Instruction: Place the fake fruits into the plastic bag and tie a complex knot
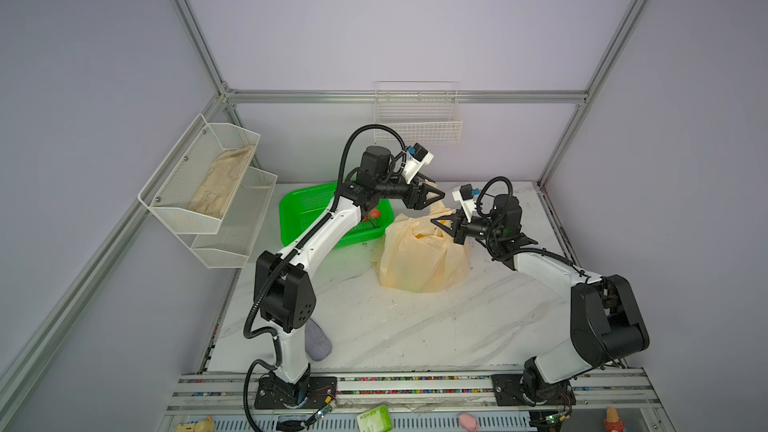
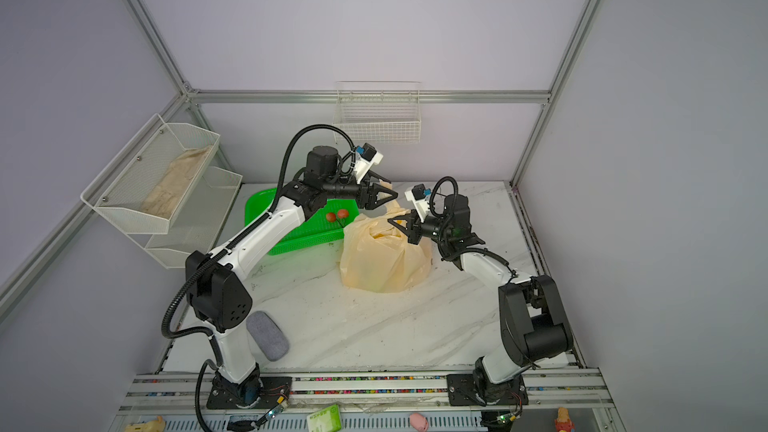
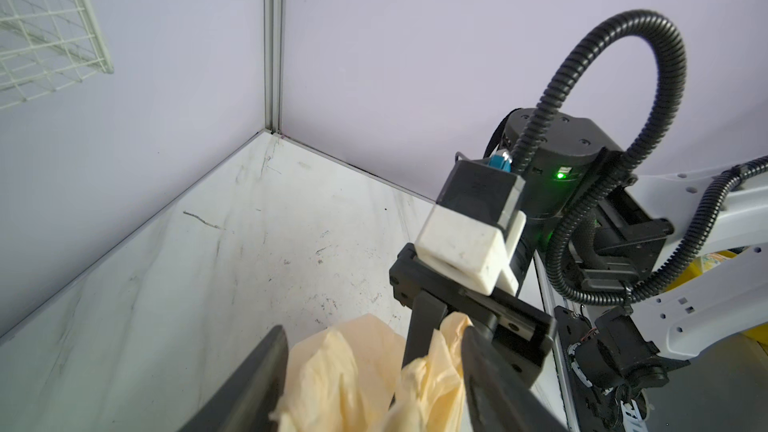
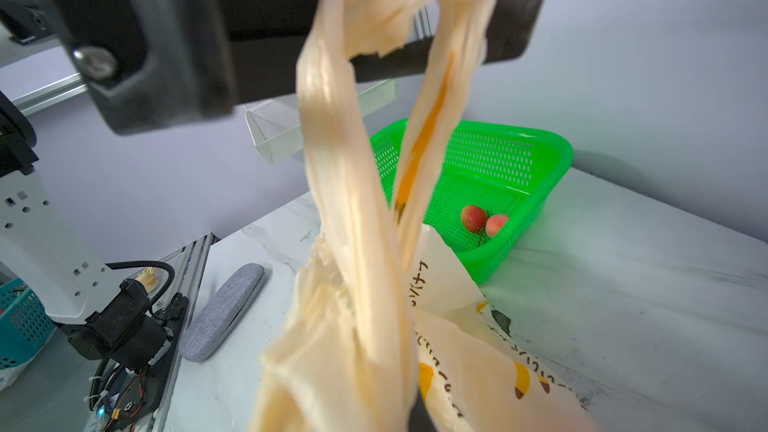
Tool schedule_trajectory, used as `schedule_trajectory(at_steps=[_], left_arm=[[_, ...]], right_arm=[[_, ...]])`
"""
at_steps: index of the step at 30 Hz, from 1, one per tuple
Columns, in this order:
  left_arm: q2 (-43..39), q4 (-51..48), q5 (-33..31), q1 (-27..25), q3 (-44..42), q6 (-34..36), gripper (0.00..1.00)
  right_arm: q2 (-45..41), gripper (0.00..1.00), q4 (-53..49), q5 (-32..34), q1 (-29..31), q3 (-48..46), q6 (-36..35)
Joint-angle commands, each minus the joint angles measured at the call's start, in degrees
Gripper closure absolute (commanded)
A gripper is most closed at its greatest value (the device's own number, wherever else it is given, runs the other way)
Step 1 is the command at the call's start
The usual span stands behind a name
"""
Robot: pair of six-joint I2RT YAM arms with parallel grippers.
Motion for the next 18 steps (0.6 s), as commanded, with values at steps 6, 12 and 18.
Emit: schedule_trajectory(at_steps=[6, 12, 18], left_arm=[[-1.03, 2.42, 0.73, -0.03, 4.37, -1.88, 0.75], [-6.11, 9.23, -1.79, -0.18, -5.08, -3.6, 1.0], [-13.55, 29.39, -8.7, -1.93, -25.35, -12.42, 1.0]], right_arm=[[-0.9, 1.0, 0.66, 2.9, 0.38, -0.43, 0.56], [-0.54, 1.0, 6.63, 9.26, 0.42, -2.2, 13.44], [-1.08, 1.0, 13.68, 11.97, 1.86, -4.99, 22.82]])
